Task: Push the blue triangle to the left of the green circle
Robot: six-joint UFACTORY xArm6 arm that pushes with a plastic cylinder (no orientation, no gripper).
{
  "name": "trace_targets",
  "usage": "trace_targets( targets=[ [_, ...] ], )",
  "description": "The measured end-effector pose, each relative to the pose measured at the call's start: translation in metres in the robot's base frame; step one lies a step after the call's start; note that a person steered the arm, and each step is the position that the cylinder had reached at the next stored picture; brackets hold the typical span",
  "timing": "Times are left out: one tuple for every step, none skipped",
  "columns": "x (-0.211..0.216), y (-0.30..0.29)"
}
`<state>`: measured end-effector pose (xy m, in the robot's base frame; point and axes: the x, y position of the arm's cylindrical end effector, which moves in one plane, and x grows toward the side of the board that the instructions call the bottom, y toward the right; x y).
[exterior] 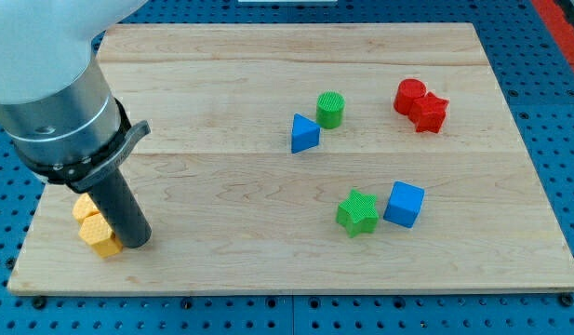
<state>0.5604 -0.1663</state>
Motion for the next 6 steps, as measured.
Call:
trace_targets(
  targets=[
    [-0.006, 0.039],
    [-0.009, 0.054],
    [-0.010, 0.060],
    [-0.010, 0.061],
    [-0.010, 0.061],
    [-0.025, 0.103]
  ],
)
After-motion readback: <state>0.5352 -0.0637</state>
